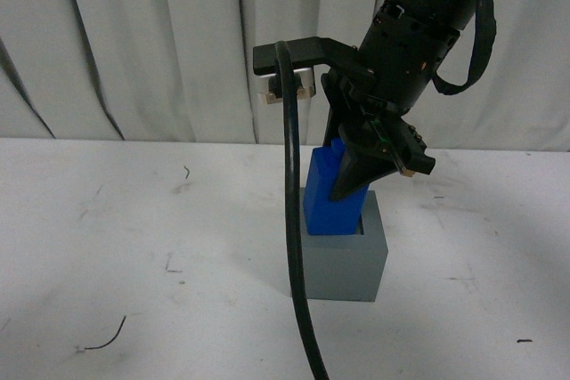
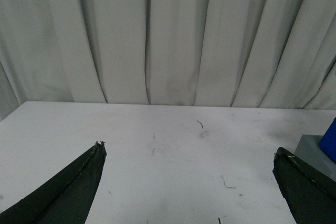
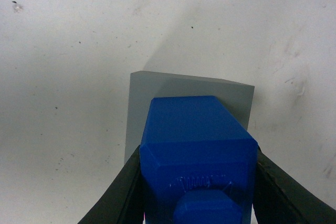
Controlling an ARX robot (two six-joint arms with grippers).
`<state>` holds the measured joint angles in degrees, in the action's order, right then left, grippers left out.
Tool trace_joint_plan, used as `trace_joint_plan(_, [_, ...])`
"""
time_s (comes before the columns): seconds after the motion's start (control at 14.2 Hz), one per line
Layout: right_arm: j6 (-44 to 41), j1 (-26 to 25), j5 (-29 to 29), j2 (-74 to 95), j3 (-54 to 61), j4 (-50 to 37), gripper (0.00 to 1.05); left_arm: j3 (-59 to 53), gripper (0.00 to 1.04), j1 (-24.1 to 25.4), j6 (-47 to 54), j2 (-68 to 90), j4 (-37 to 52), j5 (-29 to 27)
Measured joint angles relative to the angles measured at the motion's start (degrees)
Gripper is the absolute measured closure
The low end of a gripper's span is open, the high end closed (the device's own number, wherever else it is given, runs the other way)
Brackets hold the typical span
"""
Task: Insert blue part into gray base
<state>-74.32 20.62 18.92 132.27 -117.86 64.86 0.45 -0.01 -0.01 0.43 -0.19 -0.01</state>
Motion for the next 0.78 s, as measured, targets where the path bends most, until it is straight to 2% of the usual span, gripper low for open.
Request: trace_joint_plan(0.78, [1.3,-0.1,-2.8,0.3,0.5,-0.3,0.58,0.0,0.07,0.0,0.0,0.0,0.0,0.0])
